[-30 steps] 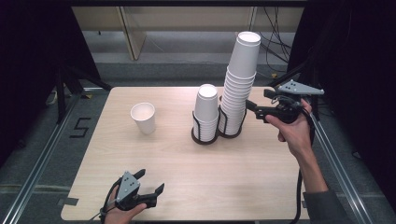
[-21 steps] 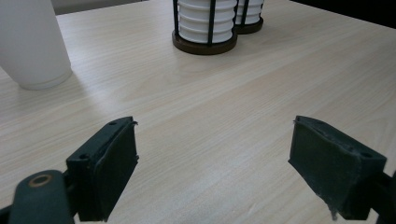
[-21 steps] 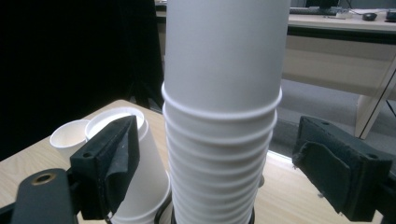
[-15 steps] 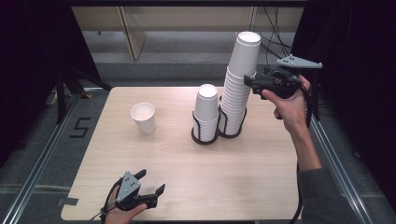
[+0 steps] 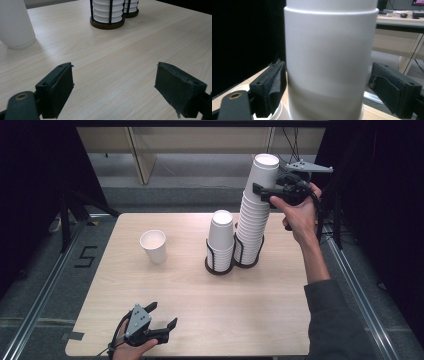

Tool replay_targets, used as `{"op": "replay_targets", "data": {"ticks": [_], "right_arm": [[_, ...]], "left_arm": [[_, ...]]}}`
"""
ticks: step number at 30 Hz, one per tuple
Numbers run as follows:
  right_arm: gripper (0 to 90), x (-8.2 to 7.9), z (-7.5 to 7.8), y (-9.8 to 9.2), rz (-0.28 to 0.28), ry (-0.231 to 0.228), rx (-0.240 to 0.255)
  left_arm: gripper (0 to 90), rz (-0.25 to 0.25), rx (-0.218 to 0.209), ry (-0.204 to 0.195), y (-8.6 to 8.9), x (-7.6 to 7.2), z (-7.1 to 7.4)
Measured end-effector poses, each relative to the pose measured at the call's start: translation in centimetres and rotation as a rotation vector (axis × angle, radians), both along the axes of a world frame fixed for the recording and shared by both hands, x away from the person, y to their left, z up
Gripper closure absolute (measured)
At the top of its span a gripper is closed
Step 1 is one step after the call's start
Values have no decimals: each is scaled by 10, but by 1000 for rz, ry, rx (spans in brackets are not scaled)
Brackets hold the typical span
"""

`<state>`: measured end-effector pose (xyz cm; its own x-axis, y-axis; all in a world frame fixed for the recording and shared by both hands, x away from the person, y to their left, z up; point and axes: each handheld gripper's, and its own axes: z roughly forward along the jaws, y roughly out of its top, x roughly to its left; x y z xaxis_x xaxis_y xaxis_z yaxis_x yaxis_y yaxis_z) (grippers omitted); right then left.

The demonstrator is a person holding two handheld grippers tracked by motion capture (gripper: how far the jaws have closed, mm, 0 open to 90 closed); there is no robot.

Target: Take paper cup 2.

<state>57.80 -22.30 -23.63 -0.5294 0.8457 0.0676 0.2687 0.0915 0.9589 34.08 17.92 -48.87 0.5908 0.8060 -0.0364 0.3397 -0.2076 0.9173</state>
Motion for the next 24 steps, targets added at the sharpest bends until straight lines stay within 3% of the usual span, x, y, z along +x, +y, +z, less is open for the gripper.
{"op": "replay_targets", "data": {"ticks": [12,18,24], "right_arm": [[135,24,-5,14,-8,40,35],[160,26,-2,16,-1,34,7],[173,23,9,16,-12,0,24]], "left_arm": [[143,-7,-8,-5,0,0,0],[143,-3,-5,-1,0,0,0],[143,-7,-1,-1,-1,0,0]]}}
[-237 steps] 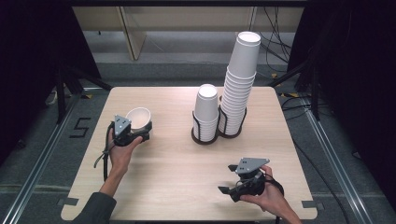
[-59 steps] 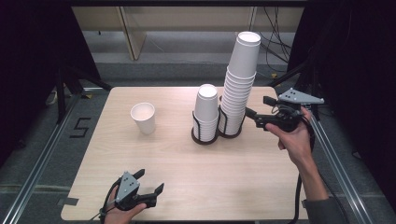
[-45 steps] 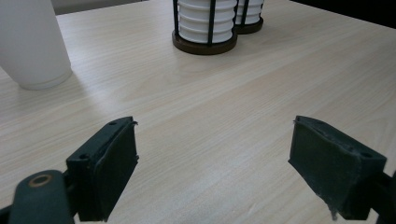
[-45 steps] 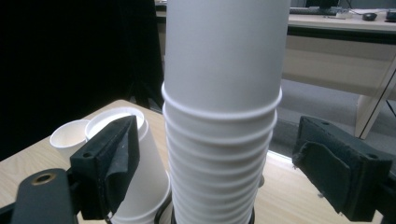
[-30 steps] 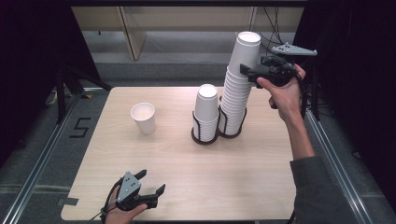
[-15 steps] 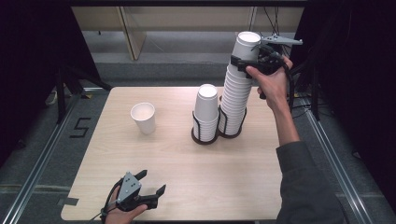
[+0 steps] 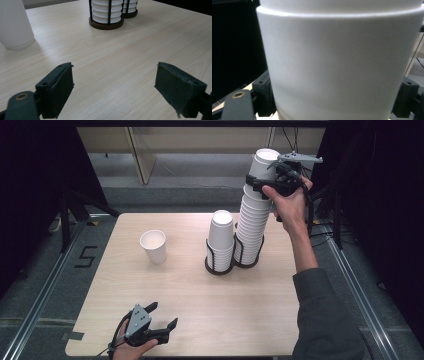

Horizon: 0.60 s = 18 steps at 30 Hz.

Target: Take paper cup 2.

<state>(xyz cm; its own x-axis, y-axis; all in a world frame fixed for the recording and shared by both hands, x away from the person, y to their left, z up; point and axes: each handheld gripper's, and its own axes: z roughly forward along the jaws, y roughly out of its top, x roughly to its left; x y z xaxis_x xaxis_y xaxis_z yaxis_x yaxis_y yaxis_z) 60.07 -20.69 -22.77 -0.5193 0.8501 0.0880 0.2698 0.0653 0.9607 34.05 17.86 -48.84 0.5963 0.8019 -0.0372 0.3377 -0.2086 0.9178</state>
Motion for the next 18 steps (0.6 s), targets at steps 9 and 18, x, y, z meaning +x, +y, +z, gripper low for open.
{"op": "replay_targets", "data": {"ticks": [9,18], "right_arm": [[174,-4,18,1,-11,-43,13],[176,-11,38,-1,-59,-108,37]], "left_arm": [[143,-2,4,0,0,0,0],[143,-13,-3,1,-1,1,-1]]}}
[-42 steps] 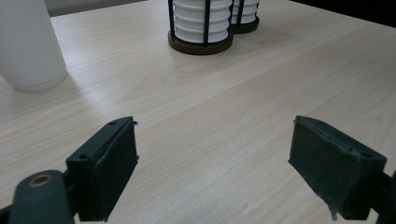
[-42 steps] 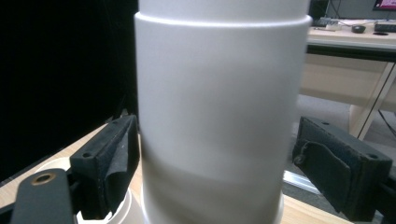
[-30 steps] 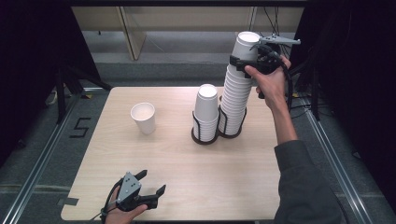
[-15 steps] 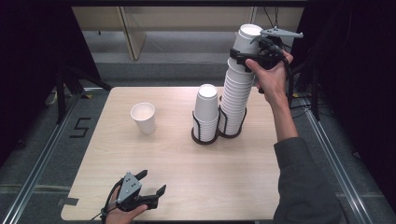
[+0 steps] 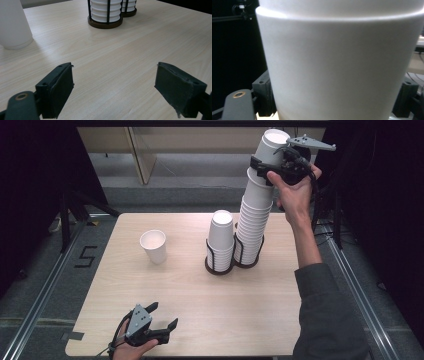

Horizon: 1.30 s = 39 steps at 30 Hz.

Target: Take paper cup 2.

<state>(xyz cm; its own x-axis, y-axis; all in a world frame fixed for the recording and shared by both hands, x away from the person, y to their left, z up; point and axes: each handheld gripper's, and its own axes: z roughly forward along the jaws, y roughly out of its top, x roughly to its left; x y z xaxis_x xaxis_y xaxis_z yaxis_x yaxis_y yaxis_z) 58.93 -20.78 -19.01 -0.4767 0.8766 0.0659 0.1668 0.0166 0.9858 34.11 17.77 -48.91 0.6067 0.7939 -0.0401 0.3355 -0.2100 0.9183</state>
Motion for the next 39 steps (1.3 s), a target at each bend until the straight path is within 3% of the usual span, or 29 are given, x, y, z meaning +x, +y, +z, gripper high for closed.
{"op": "replay_targets", "data": {"ticks": [10,19,26,30,39], "right_arm": [[177,-16,26,-11,-17,-57,28],[178,-39,26,-39,-26,-44,18],[179,-65,12,-64,-39,-18,-9],[178,-77,-6,-76,-44,8,-12],[179,-104,-63,-82,3,37,-28]], "left_arm": [[143,-9,11,7,-1,-1,0],[143,-8,8,7,-2,-1,0],[143,-12,-2,9,-4,-1,-1],[143,-5,0,9,-5,-1,-1],[143,3,-8,-5,-6,2,-2]]}}
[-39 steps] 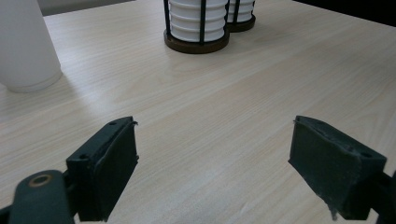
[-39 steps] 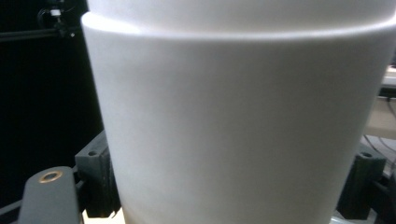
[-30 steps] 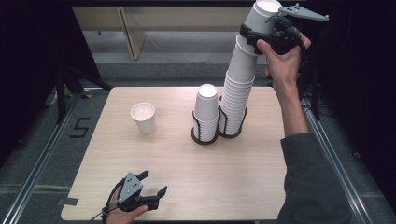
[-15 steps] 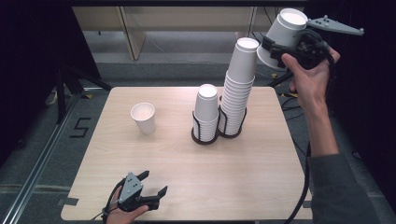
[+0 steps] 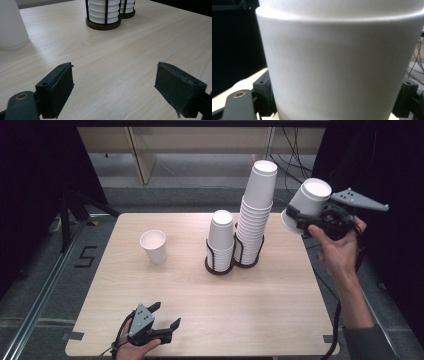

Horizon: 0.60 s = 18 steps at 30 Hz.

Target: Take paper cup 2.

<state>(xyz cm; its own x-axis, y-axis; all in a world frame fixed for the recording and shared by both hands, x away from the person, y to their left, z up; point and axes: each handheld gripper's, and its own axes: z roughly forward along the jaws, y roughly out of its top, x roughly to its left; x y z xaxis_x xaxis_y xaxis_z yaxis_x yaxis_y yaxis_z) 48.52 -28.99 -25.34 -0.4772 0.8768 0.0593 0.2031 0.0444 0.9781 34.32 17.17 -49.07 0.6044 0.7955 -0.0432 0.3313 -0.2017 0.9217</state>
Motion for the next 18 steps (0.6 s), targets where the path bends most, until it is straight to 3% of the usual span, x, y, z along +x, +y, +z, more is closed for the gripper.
{"op": "replay_targets", "data": {"ticks": [3,9,17,18], "right_arm": [[178,-7,-17,4,28,22,24],[178,-24,-48,20,90,30,14],[178,-35,-78,51,185,54,27],[178,-37,-81,55,190,72,29]], "left_arm": [[143,12,1,-9,0,0,1],[143,21,-7,-22,1,2,1],[143,18,-29,-52,-1,3,2],[143,16,-33,-54,-2,3,2]]}}
